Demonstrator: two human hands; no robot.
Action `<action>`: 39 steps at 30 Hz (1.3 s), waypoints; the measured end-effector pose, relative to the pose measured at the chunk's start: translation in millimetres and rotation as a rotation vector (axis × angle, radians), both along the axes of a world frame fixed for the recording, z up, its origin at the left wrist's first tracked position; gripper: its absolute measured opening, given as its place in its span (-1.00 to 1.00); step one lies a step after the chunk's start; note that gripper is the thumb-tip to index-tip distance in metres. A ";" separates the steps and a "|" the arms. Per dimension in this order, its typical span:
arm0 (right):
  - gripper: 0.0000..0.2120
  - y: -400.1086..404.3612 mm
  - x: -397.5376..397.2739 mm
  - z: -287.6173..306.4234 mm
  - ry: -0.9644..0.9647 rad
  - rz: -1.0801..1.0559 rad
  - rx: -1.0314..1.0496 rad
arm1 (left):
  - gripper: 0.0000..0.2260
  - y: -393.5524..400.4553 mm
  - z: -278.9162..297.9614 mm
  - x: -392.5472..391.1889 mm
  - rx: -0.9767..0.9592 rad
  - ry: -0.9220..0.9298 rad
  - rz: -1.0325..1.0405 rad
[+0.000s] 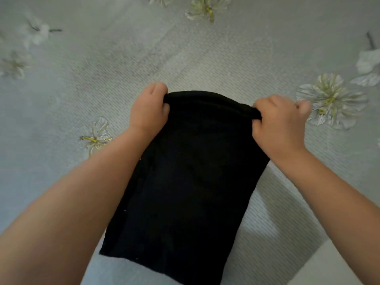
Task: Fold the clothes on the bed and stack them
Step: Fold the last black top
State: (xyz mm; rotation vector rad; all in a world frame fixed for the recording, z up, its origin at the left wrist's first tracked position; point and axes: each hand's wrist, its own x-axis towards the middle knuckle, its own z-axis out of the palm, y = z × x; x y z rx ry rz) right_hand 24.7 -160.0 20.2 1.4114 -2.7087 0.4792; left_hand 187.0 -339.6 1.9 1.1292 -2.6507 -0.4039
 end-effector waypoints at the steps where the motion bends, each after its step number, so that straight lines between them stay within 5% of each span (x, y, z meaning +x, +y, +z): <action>1: -0.87 4.9 11.4 9.1 0.029 0.034 0.000 | -0.88 3.4 4.8 13.7 -0.019 0.029 -0.015; 8: -0.82 84.0 137.8 13.9 -0.024 0.398 0.117 | -0.80 60.4 7.2 160.7 -0.116 -0.086 -0.421; 16: -0.91 152.2 237.5 -38.7 -0.143 0.519 0.272 | -0.79 145.1 -22.3 270.4 -0.108 -0.190 -0.408; 19: -0.47 173.9 256.2 -58.1 -0.208 0.491 0.453 | -0.93 170.8 -32.7 283.6 -0.033 -0.284 -0.356; 21: -0.41 180.8 262.5 -62.1 -0.197 0.435 0.479 | -0.96 178.9 -40.0 287.4 -0.023 -0.279 -0.288; 25: -0.33 180.9 269.9 -58.0 -0.186 0.358 0.595 | -0.70 184.7 -45.6 296.7 -0.048 -0.353 -0.194; 29: -0.18 175.0 270.5 -60.5 -0.193 0.381 0.712 | -0.17 188.9 -54.6 287.0 -0.018 -0.440 -0.412; 32: -0.15 171.0 259.4 -67.7 -0.214 0.335 0.746 | -0.12 187.8 -57.5 268.5 0.037 -0.505 -0.454; 34: -0.29 165.2 254.9 -68.7 -0.095 0.367 0.740 | -0.29 183.9 -59.7 262.4 -0.009 -0.516 -0.459; 36: -0.65 160.5 251.7 -72.8 -0.013 0.414 0.677 | -0.65 181.7 -66.6 259.7 -0.130 -0.408 -0.447; 39: -0.71 148.2 239.6 -62.4 -0.096 0.464 0.702 | -0.60 172.3 -65.1 252.3 -0.126 -0.329 -0.415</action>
